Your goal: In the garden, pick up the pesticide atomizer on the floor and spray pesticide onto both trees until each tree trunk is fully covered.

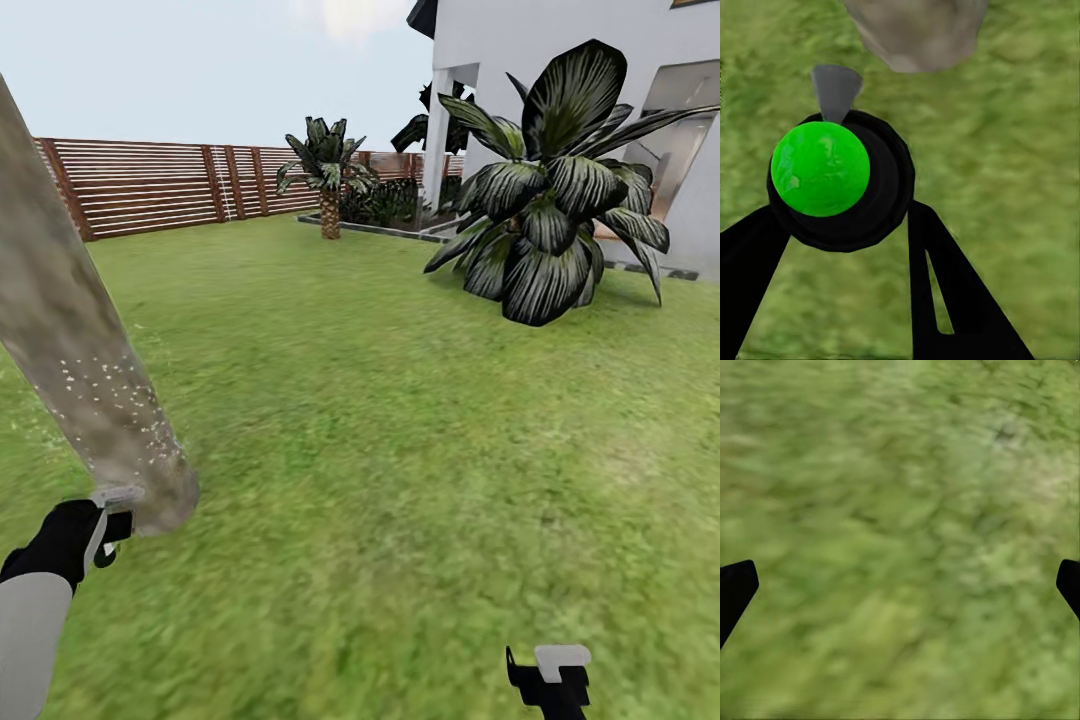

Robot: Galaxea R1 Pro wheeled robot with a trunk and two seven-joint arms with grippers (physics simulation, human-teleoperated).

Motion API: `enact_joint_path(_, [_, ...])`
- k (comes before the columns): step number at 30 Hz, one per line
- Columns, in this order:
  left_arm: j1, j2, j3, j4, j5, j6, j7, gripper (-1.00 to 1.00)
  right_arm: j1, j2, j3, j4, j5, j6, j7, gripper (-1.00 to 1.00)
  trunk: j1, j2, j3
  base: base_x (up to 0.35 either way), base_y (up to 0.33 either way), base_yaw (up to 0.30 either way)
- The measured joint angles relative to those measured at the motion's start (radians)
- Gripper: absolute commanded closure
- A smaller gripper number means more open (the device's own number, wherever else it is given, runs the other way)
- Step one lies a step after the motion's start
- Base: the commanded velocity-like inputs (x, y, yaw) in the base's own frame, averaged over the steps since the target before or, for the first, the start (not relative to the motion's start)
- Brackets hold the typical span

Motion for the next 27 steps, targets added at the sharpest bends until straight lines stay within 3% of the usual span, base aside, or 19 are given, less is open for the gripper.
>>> enact_joint_path(2, [0.016,0.004,0.046,-0.001,0.002,-0.027,-0.001,1.0,0.0,0.0,0.0,0.0,0.0,0.0,0.001,-1.0,0.0,0.0,0.0,0.02,0.007,0.0])
enact_joint_path(9, [0.059,0.019,0.066,-0.017,0.006,-0.042,-0.001,1.0,0.0,0.001,0.001,0.0,0.0,0.0,0.003,-1.0,0.0,0.0,0.0,0.001,0.0,0.0])
enact_joint_path(11, [0.06,0.019,0.101,-0.025,0.007,-0.042,-0.001,1.0,0.0,0.001,0.001,0.0,0.0,0.0,0.003,-1.0,0.0,0.0,0.0,0.0,0.0,0.0])
enact_joint_path(13, [0.06,0.017,0.113,-0.05,0.008,-0.041,-0.001,1.0,0.0,0.001,0.001,0.0,0.0,0.0,0.003,-1.0,0.0,0.0,0.0,0.0,0.0,0.0])
enact_joint_path(27, [0.058,0.004,0.114,-0.082,0.012,-0.042,0.0,1.0,0.0,0.001,0.001,0.0,0.0,0.0,0.003,-1.0,0.0,0.0,0.0,-0.017,0.135,0.0])
